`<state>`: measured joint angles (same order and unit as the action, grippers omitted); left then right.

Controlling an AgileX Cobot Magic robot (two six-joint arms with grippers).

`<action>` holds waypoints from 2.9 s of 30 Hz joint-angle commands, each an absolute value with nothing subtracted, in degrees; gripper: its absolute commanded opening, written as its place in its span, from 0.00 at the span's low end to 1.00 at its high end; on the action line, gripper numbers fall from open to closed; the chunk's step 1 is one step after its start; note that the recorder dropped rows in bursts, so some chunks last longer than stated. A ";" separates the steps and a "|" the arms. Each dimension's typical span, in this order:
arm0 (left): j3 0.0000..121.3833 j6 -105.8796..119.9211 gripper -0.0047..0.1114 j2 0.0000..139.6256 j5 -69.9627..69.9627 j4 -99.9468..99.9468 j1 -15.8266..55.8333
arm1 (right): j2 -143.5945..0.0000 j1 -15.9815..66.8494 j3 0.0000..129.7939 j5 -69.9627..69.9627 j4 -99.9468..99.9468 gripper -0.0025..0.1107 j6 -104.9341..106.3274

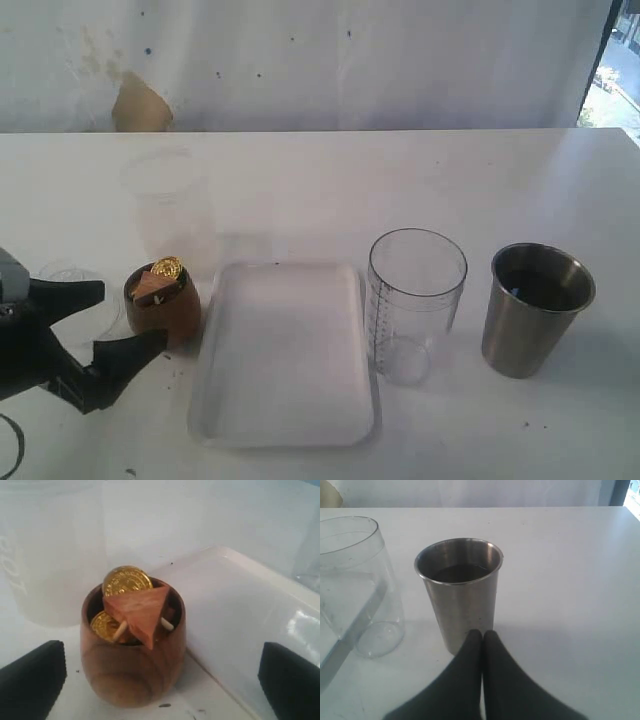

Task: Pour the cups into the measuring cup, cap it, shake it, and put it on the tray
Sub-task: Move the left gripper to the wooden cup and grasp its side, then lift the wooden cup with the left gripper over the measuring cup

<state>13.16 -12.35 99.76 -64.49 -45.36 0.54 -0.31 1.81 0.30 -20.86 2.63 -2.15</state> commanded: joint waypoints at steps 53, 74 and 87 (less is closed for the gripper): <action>32.72 -16.26 0.34 119.53 -68.85 -58.87 0.70 | 0.00 1.68 0.00 -20.08 2.54 0.02 -2.24; 31.38 -30.20 0.04 104.16 -67.57 -64.01 0.70 | 0.00 1.68 0.00 -20.08 2.54 0.02 -2.24; 28.88 -40.78 0.04 86.19 -67.60 -63.65 0.70 | 0.00 1.68 0.00 -20.08 2.54 0.02 -2.24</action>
